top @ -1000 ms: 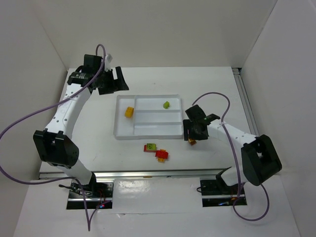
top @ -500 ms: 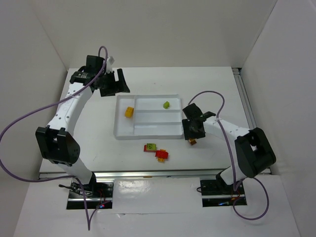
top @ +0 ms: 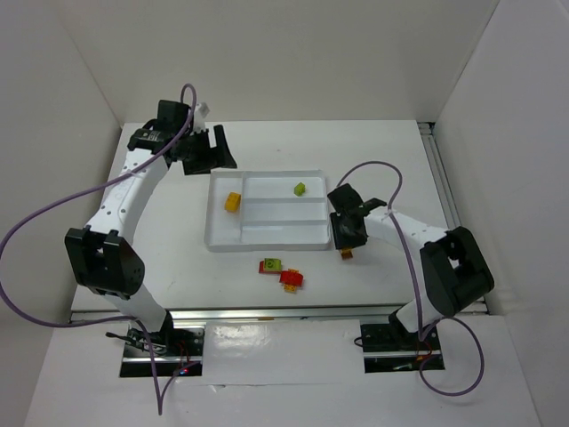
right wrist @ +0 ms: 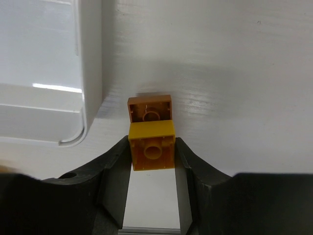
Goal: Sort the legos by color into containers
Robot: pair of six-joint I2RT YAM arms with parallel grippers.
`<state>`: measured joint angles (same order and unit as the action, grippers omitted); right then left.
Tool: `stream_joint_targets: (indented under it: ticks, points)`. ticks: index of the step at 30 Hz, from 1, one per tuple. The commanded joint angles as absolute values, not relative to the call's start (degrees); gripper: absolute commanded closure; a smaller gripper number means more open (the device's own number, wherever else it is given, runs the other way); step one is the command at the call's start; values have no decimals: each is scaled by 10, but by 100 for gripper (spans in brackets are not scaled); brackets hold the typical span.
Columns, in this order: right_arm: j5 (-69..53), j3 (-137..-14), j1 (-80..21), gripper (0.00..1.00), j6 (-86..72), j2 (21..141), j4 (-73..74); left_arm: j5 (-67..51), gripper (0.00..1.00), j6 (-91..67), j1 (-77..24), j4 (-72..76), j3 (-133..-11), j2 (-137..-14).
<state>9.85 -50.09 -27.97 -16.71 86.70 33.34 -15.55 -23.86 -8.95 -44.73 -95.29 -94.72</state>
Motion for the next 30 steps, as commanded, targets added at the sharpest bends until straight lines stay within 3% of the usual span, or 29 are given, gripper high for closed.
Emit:
stream_joint_targets:
  ticks: [1,2,4,5,9,12,21,23,30]
  points:
    - [112,-557,-279,68,-183,826,337,-199,7,-215,-99,-448,-983,-953]
    - [112,-569,-279,68,-183,815,344,-216,10,-209,-99,-448,-983,-953]
    - [93,-604,-279,70,-175,777,350,-285,30,-178,-119,-448,-1001,-953]
    - [51,-613,-279,70,-166,762,350,-301,30,-167,-128,-440,-1001,-953]
    - [-76,-655,-279,70,-136,698,304,-386,12,-138,-163,-404,-1009,-942]
    - [-151,-697,-273,70,-131,686,294,-467,7,-131,-171,-365,-990,-917]
    - [-355,-714,-251,70,-192,680,176,-655,6,-165,-171,-212,-926,-880]
    - [-397,-714,-245,70,-197,680,151,-664,1,-165,-171,-192,-913,-872]
    - [-487,-708,-245,70,-267,680,62,-729,1,-129,-183,-192,-908,-873]
